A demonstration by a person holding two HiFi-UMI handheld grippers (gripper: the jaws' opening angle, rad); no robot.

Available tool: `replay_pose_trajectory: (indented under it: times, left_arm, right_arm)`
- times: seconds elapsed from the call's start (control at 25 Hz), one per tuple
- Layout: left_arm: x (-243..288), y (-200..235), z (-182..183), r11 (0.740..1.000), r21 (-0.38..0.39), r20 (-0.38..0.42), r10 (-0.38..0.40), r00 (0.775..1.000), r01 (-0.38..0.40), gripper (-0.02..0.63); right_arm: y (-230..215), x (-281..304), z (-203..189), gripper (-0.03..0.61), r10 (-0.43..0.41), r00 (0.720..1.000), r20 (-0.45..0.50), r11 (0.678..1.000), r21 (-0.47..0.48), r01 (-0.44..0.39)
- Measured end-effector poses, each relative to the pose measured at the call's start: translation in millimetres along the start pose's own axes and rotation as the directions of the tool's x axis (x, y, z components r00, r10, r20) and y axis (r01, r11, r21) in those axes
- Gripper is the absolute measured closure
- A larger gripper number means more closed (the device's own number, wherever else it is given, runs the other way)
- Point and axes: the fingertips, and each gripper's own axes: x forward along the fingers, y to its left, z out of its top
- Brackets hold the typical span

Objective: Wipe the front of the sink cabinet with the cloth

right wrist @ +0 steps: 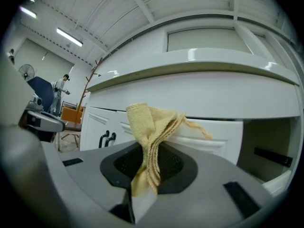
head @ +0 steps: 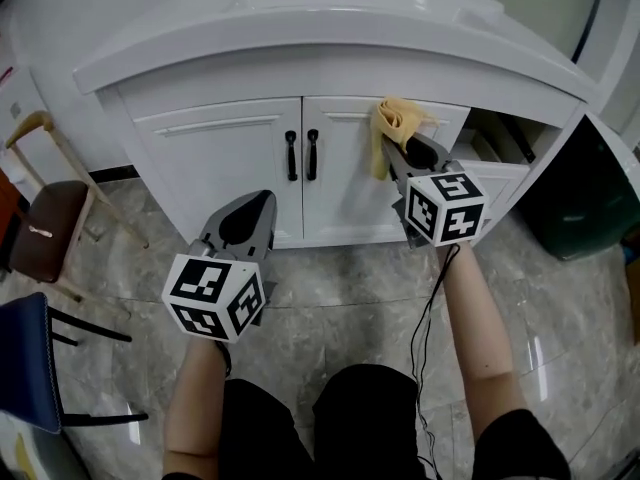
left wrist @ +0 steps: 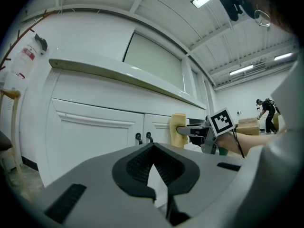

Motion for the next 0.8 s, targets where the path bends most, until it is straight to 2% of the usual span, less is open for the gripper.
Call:
replay_pose_trajectory:
  times: [0.28, 0.48, 0.64, 0.8]
  left_arm:
    - [24, -35, -4, 0.998, -0.003, -0.016, -0.07, 0.997, 0.07, 0.6]
    - [35, -58, -8, 0.994, -0.011, -0.012, -0.11, 0.994, 0.11, 0.6]
    - [35, -61, -18, 0.993, -0.017, -0.025, -0.118, 0.993, 0.118, 0.6]
    - [28, -51, -16, 0.994, -0.033, -0.013, -0.105, 0.994, 0.105, 0.6]
  right_arm:
    - [-79, -39, -8, 0.495, -0.15, 0.989, 0.003, 0.988, -0.026, 0.15]
    - [-119, -61, -24, 0.495, -0.226, 0.974, -0.021, 0.973, 0.038, 0.226]
    - [-122, -67, -29, 0.495, -0.227, 0.974, -0.02, 0.97, 0.088, 0.228]
    - [-101, -67, -26, 0.495, -0.189, 0.982, -0.011, 0.978, 0.087, 0.19]
